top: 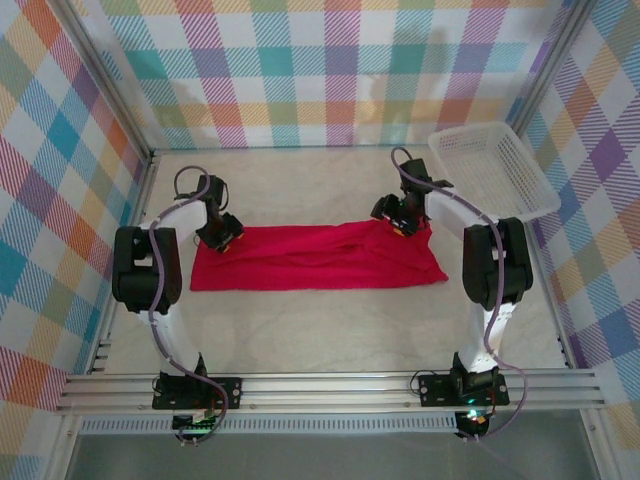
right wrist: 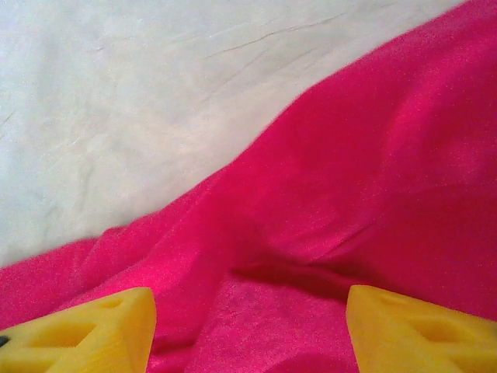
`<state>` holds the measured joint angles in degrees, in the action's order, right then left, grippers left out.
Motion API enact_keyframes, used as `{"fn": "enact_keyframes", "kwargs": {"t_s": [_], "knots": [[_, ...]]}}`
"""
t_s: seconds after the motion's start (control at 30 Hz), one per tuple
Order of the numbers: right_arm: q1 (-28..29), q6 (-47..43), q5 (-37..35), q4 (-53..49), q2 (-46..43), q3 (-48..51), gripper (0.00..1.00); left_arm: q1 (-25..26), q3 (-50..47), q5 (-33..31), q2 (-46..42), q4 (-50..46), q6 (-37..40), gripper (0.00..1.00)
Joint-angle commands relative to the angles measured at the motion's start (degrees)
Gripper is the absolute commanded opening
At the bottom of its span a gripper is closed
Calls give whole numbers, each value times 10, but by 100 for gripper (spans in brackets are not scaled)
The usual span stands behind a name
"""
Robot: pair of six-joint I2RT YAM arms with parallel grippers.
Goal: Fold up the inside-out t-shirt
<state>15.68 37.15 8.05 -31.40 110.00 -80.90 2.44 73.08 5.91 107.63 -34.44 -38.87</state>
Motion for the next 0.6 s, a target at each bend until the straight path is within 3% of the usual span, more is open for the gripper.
{"fn": "enact_keyframes", "kwargs": {"t_s": [0.0, 0.33, 0.47, 0.57], "knots": [[13, -37, -1, -57, 20, -39, 66, -4, 0, 19, -22, -34, 20, 42], [20, -50, -52, -65, 60, -55, 60, -4, -30, 28, -7, -16, 20, 41], [27, -51, -59, -71, 58, -61, 39, -4, -29, 20, -9, -20, 23, 41], [31, -48, -63, -80, 51, -62, 14, -4, -29, 20, -8, -20, 23, 41]]}}
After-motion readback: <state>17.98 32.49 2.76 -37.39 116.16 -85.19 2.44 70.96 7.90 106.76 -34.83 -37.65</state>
